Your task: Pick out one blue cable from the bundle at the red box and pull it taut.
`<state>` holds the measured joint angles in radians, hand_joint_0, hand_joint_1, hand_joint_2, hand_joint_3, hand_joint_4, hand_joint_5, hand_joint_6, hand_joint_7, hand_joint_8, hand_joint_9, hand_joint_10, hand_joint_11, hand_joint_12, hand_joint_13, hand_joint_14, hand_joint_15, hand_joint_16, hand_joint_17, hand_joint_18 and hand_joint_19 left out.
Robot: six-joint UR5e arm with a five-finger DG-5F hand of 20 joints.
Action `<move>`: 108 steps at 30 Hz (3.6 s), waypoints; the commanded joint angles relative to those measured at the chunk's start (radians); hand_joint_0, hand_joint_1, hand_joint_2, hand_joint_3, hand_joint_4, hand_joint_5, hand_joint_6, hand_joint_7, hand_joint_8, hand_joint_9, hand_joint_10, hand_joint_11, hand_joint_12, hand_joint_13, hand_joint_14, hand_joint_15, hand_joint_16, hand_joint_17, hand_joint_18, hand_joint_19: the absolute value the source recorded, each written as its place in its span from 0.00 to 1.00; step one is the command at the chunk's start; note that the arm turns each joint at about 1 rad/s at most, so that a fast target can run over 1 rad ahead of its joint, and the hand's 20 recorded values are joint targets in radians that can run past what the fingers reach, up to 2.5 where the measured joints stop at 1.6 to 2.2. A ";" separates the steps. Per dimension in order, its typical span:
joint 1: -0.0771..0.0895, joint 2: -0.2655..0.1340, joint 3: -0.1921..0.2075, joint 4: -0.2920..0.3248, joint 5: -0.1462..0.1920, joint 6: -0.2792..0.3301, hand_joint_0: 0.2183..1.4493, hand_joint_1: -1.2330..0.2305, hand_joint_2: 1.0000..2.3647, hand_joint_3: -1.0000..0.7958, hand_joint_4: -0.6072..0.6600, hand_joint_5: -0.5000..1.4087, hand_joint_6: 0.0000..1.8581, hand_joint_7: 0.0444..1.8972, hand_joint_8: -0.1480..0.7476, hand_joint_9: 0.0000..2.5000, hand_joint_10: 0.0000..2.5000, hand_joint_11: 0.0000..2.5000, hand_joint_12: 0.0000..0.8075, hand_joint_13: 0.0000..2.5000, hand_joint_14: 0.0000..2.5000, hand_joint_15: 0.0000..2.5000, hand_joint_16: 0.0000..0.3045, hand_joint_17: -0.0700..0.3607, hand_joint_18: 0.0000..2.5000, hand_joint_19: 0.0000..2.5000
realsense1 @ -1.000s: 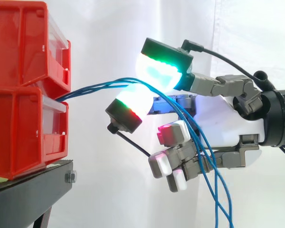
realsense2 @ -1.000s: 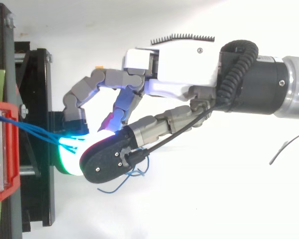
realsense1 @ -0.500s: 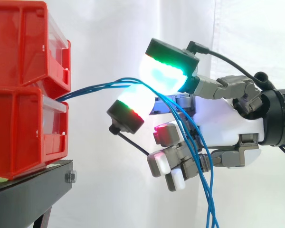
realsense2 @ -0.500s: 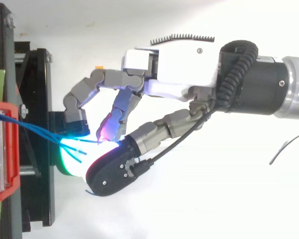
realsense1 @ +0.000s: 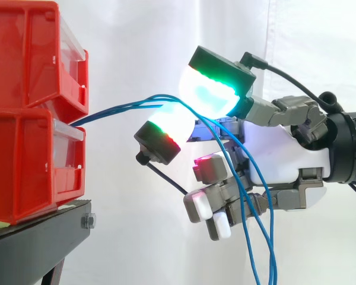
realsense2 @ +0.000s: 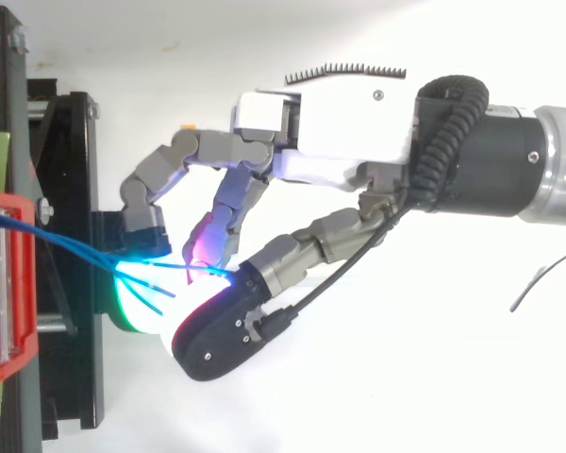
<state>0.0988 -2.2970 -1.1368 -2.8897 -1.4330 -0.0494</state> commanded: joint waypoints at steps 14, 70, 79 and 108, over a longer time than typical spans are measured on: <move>0.001 0.001 0.000 0.001 -0.010 0.000 0.15 0.30 0.00 0.28 0.38 0.24 0.47 0.45 0.44 0.51 0.01 0.30 0.42 0.41 0.01 0.25 0.18 0.45 0.36 0.30; -0.001 0.001 0.008 0.001 -0.012 -0.004 0.29 0.33 0.00 0.28 0.41 0.22 0.50 0.52 0.43 0.52 0.01 0.34 0.38 0.41 0.01 0.27 0.15 0.39 0.33 0.33; 0.001 0.001 0.011 -0.003 -0.020 -0.004 0.24 0.40 0.00 0.28 0.36 0.24 0.49 0.51 0.44 0.56 0.01 0.32 0.39 0.43 0.01 0.27 0.15 0.41 0.35 0.32; 0.004 -0.001 0.014 -0.010 -0.018 -0.004 0.28 0.44 0.00 0.28 0.31 0.24 0.38 0.52 0.38 0.51 0.01 0.30 0.37 0.40 0.01 0.27 0.15 0.40 0.30 0.33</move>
<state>0.1026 -2.2965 -1.1224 -2.8992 -1.4516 -0.0538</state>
